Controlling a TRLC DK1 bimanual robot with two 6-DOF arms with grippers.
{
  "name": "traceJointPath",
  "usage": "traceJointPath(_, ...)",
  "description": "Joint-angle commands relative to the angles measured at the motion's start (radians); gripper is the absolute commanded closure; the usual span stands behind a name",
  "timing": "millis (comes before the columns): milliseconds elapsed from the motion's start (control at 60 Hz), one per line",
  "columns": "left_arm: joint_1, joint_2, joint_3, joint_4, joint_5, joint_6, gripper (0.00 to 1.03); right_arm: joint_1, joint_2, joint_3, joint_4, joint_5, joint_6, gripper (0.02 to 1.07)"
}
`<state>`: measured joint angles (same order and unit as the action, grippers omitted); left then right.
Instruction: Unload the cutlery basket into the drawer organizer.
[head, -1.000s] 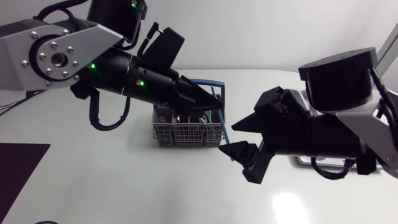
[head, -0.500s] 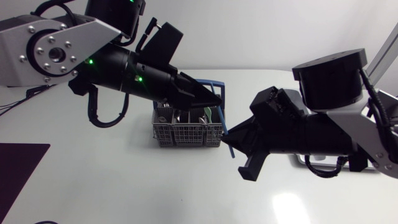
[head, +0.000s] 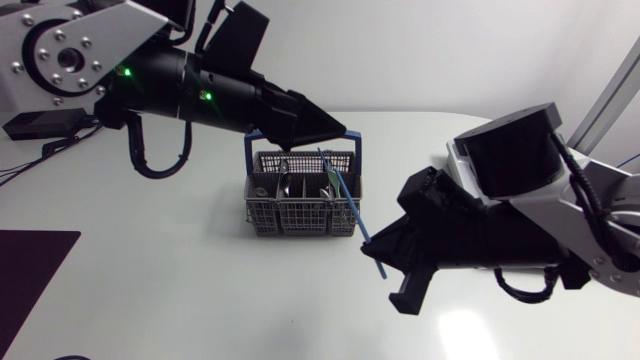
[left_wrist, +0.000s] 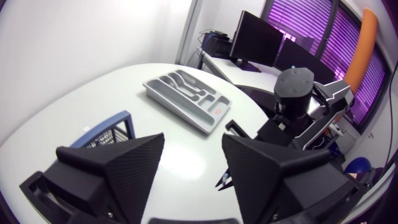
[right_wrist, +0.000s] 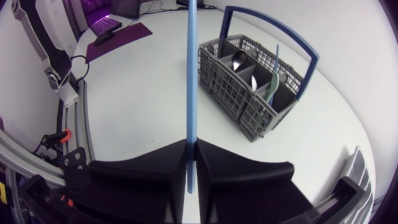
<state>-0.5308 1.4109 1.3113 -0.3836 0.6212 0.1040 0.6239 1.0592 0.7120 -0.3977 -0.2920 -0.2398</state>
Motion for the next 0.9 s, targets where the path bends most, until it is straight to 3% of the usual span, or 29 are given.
traceJointPath(0, 0.02, -0.004, 0.034, 0.003, -0.037, 0.071, 0.2, -0.056, -0.031, -0.032, -0.027, -0.004, -0.021, 1.01)
traceJointPath(67, 0.014, -0.003, 0.029, -0.028, -0.136, 0.201, 0.2, -0.124, -0.039, -0.042, -0.043, -0.004, -0.036, 1.01)
traceJointPath(233, -0.005, 0.008, -0.001, -0.069, -0.281, 0.405, 0.2, -0.325, -0.025, -0.051, -0.053, -0.01, -0.066, 1.01)
traceJointPath(500, -0.129, 0.026, -0.132, -0.04, -0.529, 0.717, 0.2, -0.711, 0.208, 0.029, 0.002, -0.029, -0.085, 1.01)
traceJointPath(633, -0.164, 0.042, -0.182, -0.001, -0.566, 0.85, 0.2, -0.843, 0.343, 0.101, 0.023, -0.029, -0.079, 1.01)
traceJointPath(883, -0.173, 0.111, -0.142, -0.001, -0.583, 0.913, 0.2, -0.954, 0.556, 0.225, 0.053, 0.019, -0.033, 1.0)
